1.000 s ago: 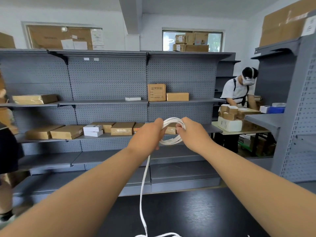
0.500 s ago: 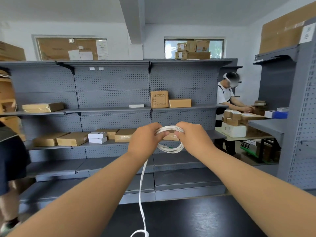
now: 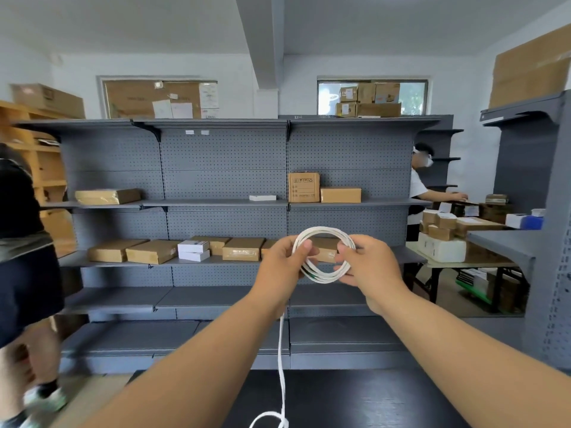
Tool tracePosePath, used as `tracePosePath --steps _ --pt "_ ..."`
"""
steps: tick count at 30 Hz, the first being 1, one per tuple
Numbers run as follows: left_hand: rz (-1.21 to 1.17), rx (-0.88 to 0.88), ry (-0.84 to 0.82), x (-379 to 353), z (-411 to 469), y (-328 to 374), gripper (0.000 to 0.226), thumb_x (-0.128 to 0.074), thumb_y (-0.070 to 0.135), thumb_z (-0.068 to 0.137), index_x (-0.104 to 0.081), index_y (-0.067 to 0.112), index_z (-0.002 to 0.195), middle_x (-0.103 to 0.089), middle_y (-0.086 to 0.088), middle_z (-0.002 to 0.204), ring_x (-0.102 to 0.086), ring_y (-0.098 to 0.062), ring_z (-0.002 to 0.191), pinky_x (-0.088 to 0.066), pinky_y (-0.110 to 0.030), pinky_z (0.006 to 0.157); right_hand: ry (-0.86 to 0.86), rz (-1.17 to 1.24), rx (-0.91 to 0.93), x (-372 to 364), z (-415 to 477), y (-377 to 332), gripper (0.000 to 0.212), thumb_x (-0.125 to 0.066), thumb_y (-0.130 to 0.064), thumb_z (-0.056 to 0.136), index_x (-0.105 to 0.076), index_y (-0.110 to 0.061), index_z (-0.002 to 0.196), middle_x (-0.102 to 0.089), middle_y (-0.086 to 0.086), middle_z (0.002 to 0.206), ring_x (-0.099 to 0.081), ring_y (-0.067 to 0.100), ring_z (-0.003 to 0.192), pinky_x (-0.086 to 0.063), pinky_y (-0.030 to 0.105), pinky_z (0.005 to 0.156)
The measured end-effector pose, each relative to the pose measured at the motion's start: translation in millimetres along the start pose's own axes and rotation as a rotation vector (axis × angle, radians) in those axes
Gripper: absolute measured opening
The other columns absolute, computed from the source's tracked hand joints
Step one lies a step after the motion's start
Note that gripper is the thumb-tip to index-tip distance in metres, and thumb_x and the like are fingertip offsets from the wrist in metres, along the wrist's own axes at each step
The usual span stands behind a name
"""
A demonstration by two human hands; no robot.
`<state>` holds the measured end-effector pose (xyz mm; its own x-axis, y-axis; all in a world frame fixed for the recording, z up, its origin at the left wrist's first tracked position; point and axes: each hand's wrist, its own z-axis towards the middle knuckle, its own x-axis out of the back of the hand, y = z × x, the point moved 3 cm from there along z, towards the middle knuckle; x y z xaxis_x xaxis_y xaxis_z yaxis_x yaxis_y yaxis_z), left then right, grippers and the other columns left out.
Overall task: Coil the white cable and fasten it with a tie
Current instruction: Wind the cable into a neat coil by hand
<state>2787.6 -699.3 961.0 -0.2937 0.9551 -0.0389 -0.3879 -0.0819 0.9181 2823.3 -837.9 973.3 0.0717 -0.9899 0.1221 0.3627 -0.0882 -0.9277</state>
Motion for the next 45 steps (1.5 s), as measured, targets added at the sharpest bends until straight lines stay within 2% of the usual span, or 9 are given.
tracePosePath --steps 4,7,11,17,22,29,37,42,45 --pt "-0.005 -0.026 -0.047 -3.4 -11.5 1.9 0.008 -0.051 0.016 0.096 -0.059 0.016 0.094 -0.068 0.001 0.088 -0.063 -0.017 0.084 -0.053 -0.039 0.086 0.009 0.234 -0.094 1.0 -10.8 7.0 0.016 -0.05 -0.011 0.096 -0.064 -0.018 0.093 -0.068 0.011 0.096 -0.066 0.026 0.094 -0.054 0.028 0.061" --pt "0.107 -0.079 -0.057 -5.1 -15.3 5.7 0.012 -0.045 0.015 0.098 -0.054 0.022 0.095 -0.065 0.002 0.087 -0.062 -0.013 0.079 -0.056 -0.038 0.082 -0.002 0.334 -0.146 -1.9 -17.4 7.4 0.018 -0.05 -0.01 0.096 -0.062 -0.02 0.087 -0.067 0.016 0.102 -0.065 0.031 0.097 -0.052 0.027 0.061" --pt "0.354 -0.19 0.009 -0.8 -15.4 15.9 0.013 -0.038 0.018 0.1 -0.05 0.021 0.094 -0.058 0.004 0.079 -0.058 -0.015 0.072 -0.054 -0.039 0.072 -0.054 0.34 -0.188 -10.2 -21.0 5.1 0.013 -0.051 -0.008 0.095 -0.061 -0.005 0.103 -0.065 0.021 0.106 -0.064 0.034 0.101 -0.054 0.029 0.067" --pt "0.77 -0.305 -0.027 23.4 3.9 29.8 0.017 -0.039 0.017 0.099 -0.055 0.012 0.102 -0.062 0.001 0.083 -0.057 -0.013 0.073 -0.041 -0.019 0.058 -0.144 -0.07 -0.078 -20.1 -13.7 -11.1 0.008 -0.054 -0.008 0.091 -0.058 -0.013 0.085 -0.065 0.018 0.103 -0.065 0.031 0.096 -0.057 0.041 0.083" --pt "1.108 -0.366 -0.192 38.2 9.9 46.4 0.02 -0.037 0.017 0.1 -0.052 0.004 0.103 -0.063 -0.012 0.093 -0.057 -0.027 0.083 -0.04 -0.033 0.069 -0.296 -0.393 0.033 -36.0 -13.6 -32.1 0.008 -0.056 -0.016 0.09 -0.056 -0.017 0.098 -0.064 0.009 0.1 -0.065 0.026 0.096 -0.055 0.048 0.086" --pt "1.509 -0.482 -0.404 62.9 18.9 32.3 0.019 -0.039 0.003 0.094 -0.05 0.013 0.107 -0.057 -0.007 0.096 -0.059 -0.026 0.088 -0.047 -0.038 0.072 -0.453 -0.55 0.032 -70.2 -14.3 -35.1 0.023 -0.062 -0.019 0.087 -0.058 -0.014 0.11 -0.058 0.005 0.09 -0.06 0.022 0.086 -0.056 0.047 0.083" --pt "1.252 -0.42 -0.384 101.5 11.9 26.3 0.021 -0.047 0.021 0.096 -0.057 0.008 0.109 -0.063 -0.01 0.102 -0.058 -0.025 0.094 -0.038 -0.028 0.074 -0.369 -0.61 0.101 -99.6 -16.9 -30.5 0.011 -0.063 -0.015 0.088 -0.065 -0.005 0.085 -0.066 0.017 0.081 -0.069 0.032 0.081 -0.059 0.046 0.075" --pt "0.73 -0.106 -0.394 123.5 11.5 2.3 0.008 -0.062 0.015 0.088 -0.059 0.011 0.095 -0.058 0.0 0.082 -0.056 -0.01 0.07 -0.045 -0.014 0.06 -0.3 -0.438 0.018 -98.7 -20.7 -26.7 0.009 -0.06 -0.011 0.09 -0.068 -0.007 0.09 -0.064 0.011 0.079 -0.066 0.022 0.078 -0.06 0.039 0.074" --pt "0.236 0.155 -0.4 127.9 7.5 -13.2 0.004 -0.062 0.009 0.088 -0.059 0.01 0.09 -0.064 -0.003 0.08 -0.065 -0.012 0.071 -0.057 -0.023 0.07 -0.276 -0.288 -0.064 -94.3 -24.1 -28.2 0.008 -0.058 -0.008 0.091 -0.066 -0.008 0.09 -0.062 0.012 0.083 -0.065 0.023 0.081 -0.059 0.03 0.067"
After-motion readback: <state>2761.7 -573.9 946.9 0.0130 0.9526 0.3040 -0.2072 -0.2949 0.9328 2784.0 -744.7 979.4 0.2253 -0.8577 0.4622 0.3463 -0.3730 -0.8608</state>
